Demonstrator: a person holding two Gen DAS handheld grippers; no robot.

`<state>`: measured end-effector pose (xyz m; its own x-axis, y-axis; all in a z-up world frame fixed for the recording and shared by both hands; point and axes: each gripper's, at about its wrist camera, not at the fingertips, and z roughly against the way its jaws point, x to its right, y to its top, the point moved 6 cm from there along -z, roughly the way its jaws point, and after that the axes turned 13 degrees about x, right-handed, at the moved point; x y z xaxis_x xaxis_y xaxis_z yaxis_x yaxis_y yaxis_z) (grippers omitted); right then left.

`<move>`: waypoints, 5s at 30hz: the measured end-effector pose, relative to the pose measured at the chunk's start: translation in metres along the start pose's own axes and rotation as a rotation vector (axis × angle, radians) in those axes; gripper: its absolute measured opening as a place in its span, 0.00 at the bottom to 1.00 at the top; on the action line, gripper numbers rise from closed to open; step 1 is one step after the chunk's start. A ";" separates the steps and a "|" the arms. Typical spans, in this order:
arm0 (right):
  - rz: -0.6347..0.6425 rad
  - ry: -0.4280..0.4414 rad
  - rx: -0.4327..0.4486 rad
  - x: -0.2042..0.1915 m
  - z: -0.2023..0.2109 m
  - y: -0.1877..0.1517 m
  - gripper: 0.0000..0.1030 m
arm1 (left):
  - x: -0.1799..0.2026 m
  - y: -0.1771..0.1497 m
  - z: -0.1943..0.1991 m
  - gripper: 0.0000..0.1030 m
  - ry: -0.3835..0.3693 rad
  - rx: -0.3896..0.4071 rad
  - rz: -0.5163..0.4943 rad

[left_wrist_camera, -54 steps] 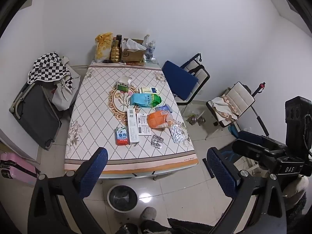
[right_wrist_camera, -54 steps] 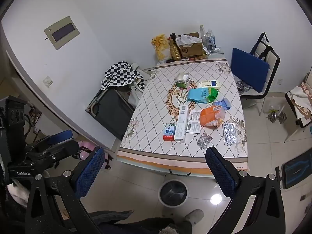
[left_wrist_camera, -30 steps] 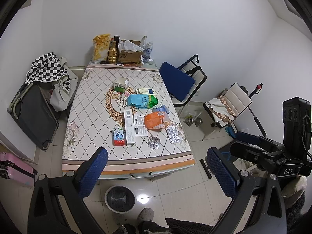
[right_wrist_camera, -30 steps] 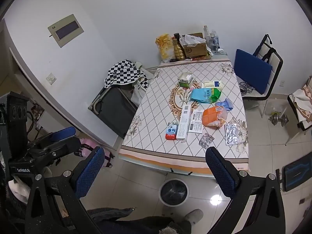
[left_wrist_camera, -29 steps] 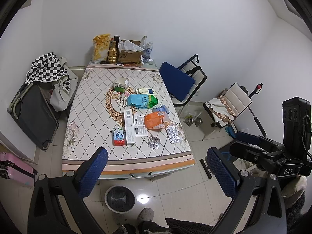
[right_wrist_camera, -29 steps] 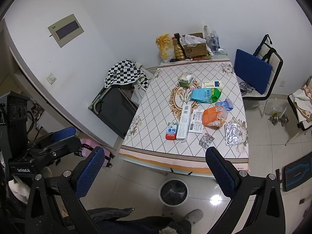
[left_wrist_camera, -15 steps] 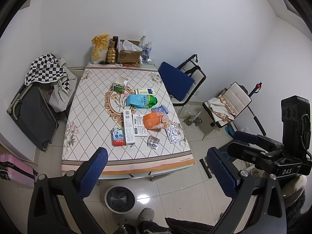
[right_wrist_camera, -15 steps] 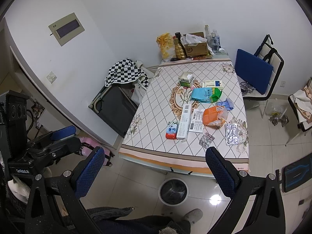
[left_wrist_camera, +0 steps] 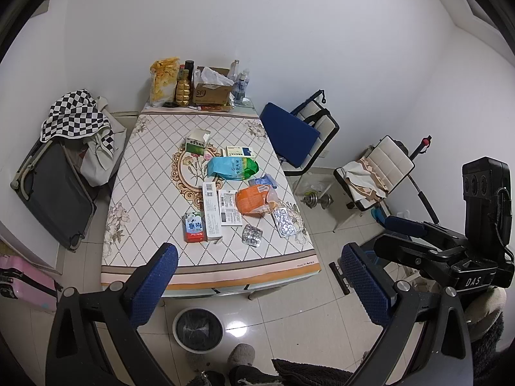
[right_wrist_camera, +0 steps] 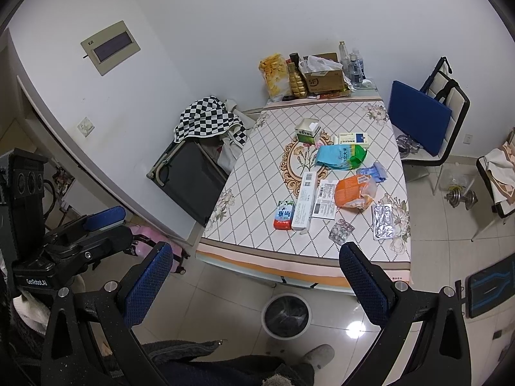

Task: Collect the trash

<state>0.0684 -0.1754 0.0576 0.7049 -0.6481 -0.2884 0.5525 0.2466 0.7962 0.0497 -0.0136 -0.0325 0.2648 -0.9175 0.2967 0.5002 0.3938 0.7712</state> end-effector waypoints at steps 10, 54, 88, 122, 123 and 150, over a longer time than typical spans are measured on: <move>0.001 -0.001 0.000 -0.001 -0.001 0.000 1.00 | 0.000 0.000 0.002 1.00 -0.002 -0.001 -0.005; -0.200 -0.336 0.026 0.074 -0.059 -0.013 1.00 | -0.095 -0.019 -0.116 1.00 0.390 -0.083 -0.125; -0.363 -0.370 -0.466 0.309 -0.444 -0.056 0.22 | -0.211 -0.141 -0.359 0.43 0.567 -0.623 0.221; -0.489 -0.487 -0.380 0.096 -0.161 -0.326 0.19 | -0.122 -0.290 -0.161 0.44 0.256 -0.570 -0.034; -0.497 -0.491 -0.398 0.097 -0.164 -0.340 0.19 | -0.125 -0.308 -0.168 0.44 0.258 -0.593 -0.028; -0.529 -0.337 -0.696 0.198 -0.442 -0.705 0.91 | -0.278 -0.578 -0.334 0.91 0.401 -0.721 0.138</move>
<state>0.0152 -0.1590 -0.7957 0.1794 -0.9471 -0.2660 0.9833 0.1647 0.0768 -0.0379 0.0323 -0.7489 0.5671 -0.8229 0.0343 0.8108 0.5651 0.1529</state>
